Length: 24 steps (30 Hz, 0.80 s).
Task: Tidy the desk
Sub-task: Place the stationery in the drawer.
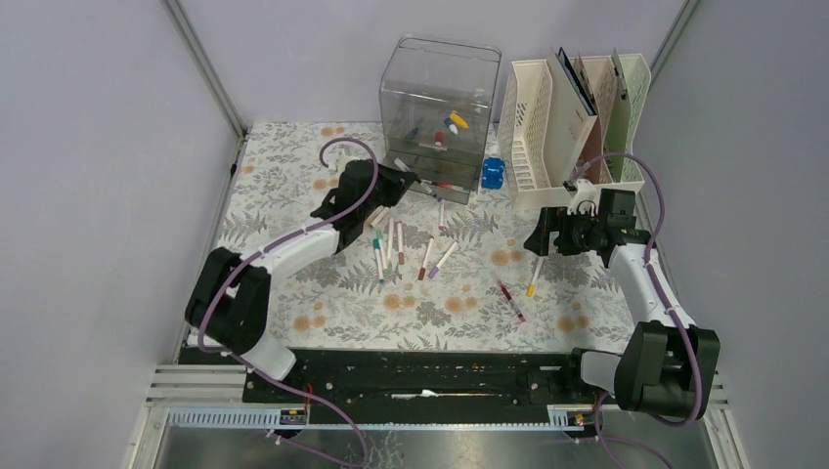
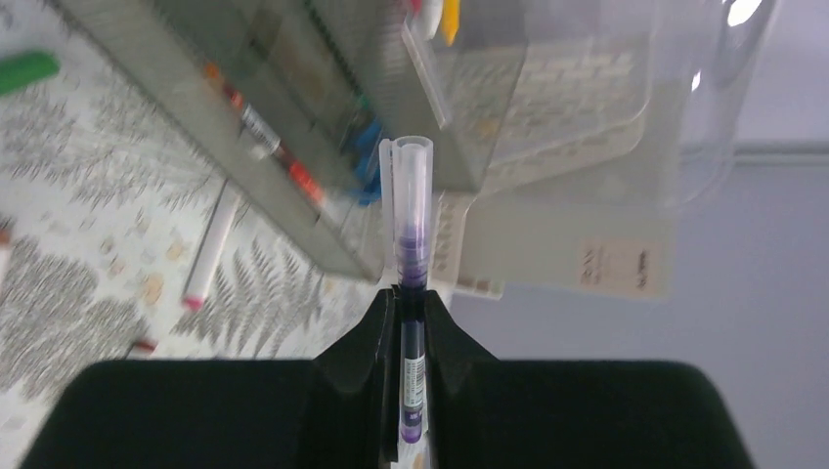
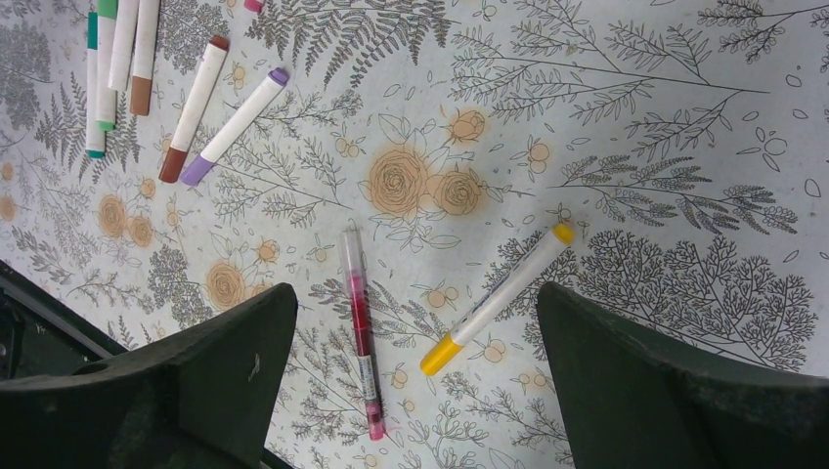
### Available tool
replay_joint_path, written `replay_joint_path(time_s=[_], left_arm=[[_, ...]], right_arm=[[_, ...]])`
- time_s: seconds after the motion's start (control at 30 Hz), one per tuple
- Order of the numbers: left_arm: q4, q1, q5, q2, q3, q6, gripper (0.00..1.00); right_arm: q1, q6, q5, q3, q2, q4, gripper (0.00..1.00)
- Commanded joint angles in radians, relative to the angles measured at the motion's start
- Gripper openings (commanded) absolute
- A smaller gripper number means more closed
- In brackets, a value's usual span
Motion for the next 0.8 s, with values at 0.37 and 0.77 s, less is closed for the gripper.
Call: replay_joint_path(time_s=[0.37,0.77], left_arm=[[0.002,0.108,-0.127,0.353,0.371,-0.242,0.00],[0.050,0.138,0.008,0.466,0.437,-0.226,0.41]], right_arm=[[-0.001,-0.017,-0.036,-0.004,-0.019,0.009,1.00],[-0.001,-0.038,-0.069,0.011,-0.004,-0.013,1.00]])
